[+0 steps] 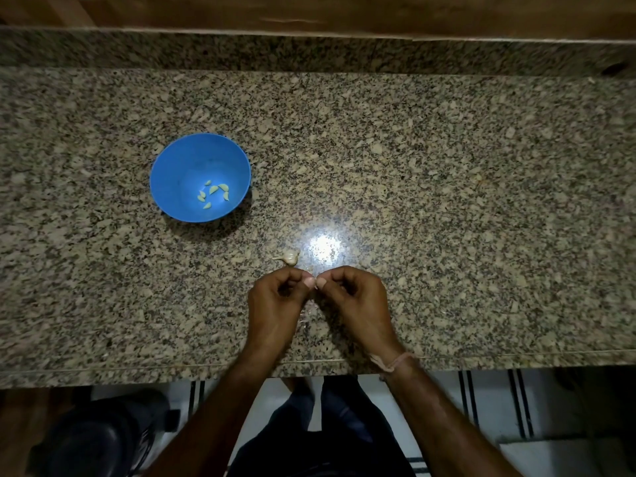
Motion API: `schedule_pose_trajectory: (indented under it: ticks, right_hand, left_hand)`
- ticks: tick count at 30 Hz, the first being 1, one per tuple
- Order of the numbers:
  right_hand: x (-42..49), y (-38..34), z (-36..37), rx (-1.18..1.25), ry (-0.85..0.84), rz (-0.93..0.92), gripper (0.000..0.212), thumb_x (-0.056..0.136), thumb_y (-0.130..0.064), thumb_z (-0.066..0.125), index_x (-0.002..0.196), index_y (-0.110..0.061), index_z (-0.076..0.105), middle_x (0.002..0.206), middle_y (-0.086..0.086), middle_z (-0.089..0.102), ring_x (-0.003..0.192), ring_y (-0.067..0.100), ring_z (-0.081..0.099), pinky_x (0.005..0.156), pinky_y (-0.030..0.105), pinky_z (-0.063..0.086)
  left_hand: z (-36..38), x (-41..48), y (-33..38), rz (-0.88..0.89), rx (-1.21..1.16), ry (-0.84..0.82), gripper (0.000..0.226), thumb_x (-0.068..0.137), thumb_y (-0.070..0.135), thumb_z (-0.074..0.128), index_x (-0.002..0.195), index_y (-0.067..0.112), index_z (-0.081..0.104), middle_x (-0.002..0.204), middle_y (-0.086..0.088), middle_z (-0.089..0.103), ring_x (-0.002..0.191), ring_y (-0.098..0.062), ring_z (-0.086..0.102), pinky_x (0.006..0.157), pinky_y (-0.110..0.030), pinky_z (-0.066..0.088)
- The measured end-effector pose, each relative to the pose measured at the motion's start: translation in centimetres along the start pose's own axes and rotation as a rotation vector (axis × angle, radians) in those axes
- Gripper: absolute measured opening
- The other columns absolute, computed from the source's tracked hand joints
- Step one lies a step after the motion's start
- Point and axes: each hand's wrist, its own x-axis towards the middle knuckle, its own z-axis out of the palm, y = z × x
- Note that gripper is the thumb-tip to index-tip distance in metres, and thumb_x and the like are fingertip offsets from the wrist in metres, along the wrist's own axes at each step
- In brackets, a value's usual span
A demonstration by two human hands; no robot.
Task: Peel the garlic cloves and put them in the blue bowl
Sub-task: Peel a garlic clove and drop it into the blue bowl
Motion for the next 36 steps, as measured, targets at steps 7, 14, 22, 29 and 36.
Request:
schedule_pose_trajectory:
  ticks: [7,14,22,29,36]
  right_hand:
    - [-0.3,-0.4,0.8,0.317,0.068,0.144,0.006,0.095,-0.005,0.074,0.099,-0.001,0.076,0.094,0.019,0.078,0.082,0.025,0.073,0.08,0.04,0.062]
    - [-0.7,-0.2,1.8,0.444,0.093,0.198,0.004,0.094,-0.004,0.073,0.095,0.0,0.072,0.093,0.02,0.076,0.088,0.03,0.071,0.089,0.048,0.059]
    - [-0.3,0.5,1.6,0.273,0.142,0.073,0.007,0.091,0.005,0.072,0.085,0.003,0.071,0.085,0.027,0.072,0.08,0.032,0.069,0.082,0.054,0.062]
    - [0.0,1.4,1.2,0.132,0.125,-0.039,0.012,0.09,0.005,0.072,0.084,-0.005,0.075,0.083,0.01,0.076,0.085,0.035,0.074,0.083,0.056,0.063]
    - [0.2,1.5,1.4,0.318,0.09,0.097,0.007,0.093,0.006,0.069,0.088,0.004,0.072,0.085,0.019,0.074,0.081,0.03,0.07,0.081,0.044,0.063]
  left_hand:
    - [0.6,-0.9,0.6,-0.054,-0.168,0.043,0.006,0.096,0.018,0.074,0.093,0.02,0.079,0.087,0.001,0.079,0.087,-0.021,0.076,0.085,-0.051,0.062]
    - [0.4,-0.7,0.6,0.08,0.058,0.082,0.007,0.093,0.036,0.072,0.091,0.031,0.077,0.084,0.012,0.076,0.081,-0.01,0.073,0.08,-0.048,0.06]
    - [0.8,-1.3,0.8,-0.051,-0.131,0.027,0.009,0.095,0.013,0.073,0.09,0.017,0.079,0.083,0.002,0.078,0.081,-0.015,0.075,0.081,-0.042,0.063]
    - [1.0,-0.7,0.5,-0.252,-0.364,-0.076,0.015,0.099,0.013,0.067,0.091,0.006,0.078,0.09,-0.018,0.077,0.089,-0.03,0.075,0.089,-0.045,0.06]
    - [1.0,-0.5,1.3,-0.246,-0.243,-0.121,0.025,0.105,0.016,0.056,0.092,0.006,0.075,0.082,-0.01,0.076,0.078,-0.017,0.071,0.071,-0.029,0.054]
